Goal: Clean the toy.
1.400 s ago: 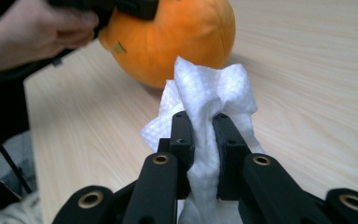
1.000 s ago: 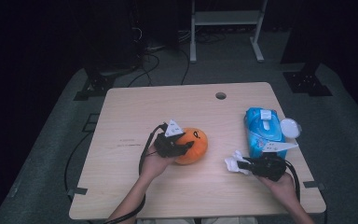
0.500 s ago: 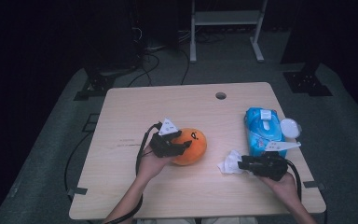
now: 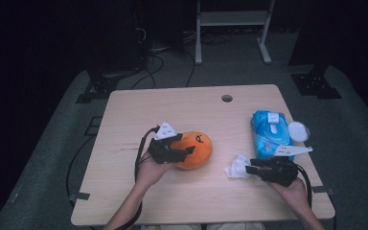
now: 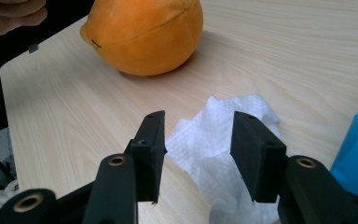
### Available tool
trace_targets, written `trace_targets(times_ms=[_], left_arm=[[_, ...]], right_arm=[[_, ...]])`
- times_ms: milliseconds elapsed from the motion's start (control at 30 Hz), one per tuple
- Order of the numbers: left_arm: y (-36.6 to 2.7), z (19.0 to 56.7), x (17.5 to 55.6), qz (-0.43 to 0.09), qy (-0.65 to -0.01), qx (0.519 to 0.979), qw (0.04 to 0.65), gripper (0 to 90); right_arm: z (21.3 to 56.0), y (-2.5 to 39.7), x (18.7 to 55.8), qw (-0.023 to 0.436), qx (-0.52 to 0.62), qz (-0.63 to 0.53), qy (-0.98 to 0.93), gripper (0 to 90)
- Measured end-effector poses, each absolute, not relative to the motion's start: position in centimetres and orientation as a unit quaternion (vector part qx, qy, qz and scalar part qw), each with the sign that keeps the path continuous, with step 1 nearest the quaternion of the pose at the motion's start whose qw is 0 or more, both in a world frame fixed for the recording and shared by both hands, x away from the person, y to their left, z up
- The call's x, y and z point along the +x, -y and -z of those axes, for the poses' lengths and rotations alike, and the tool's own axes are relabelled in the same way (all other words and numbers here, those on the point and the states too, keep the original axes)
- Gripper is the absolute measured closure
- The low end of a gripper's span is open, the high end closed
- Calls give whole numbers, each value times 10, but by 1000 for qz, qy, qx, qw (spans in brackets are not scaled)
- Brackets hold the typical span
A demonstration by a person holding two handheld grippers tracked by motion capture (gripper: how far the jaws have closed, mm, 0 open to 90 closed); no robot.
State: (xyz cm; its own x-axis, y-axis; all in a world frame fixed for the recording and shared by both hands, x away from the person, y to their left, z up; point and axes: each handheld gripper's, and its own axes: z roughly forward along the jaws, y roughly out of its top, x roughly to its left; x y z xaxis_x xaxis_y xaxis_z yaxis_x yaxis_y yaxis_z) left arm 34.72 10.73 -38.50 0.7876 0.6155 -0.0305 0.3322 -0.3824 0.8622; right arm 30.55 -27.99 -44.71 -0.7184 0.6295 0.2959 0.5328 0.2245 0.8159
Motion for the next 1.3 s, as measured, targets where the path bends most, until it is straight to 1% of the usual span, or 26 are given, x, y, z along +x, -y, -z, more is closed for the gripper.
trace_targets(times_ms=[600,767,1300], left_arm=[[-127,381,332,-147,-289,814,482,261],[-133,383,327,-145,-293,810,486,251],[-149,397,316,-138,-316,812,471,205]], right_arm=[[443,279,304,48,373,-510,-774,469],[443,279,305,47,382,-510,-770,432],[441,281,305,48,387,-515,-764,422]])
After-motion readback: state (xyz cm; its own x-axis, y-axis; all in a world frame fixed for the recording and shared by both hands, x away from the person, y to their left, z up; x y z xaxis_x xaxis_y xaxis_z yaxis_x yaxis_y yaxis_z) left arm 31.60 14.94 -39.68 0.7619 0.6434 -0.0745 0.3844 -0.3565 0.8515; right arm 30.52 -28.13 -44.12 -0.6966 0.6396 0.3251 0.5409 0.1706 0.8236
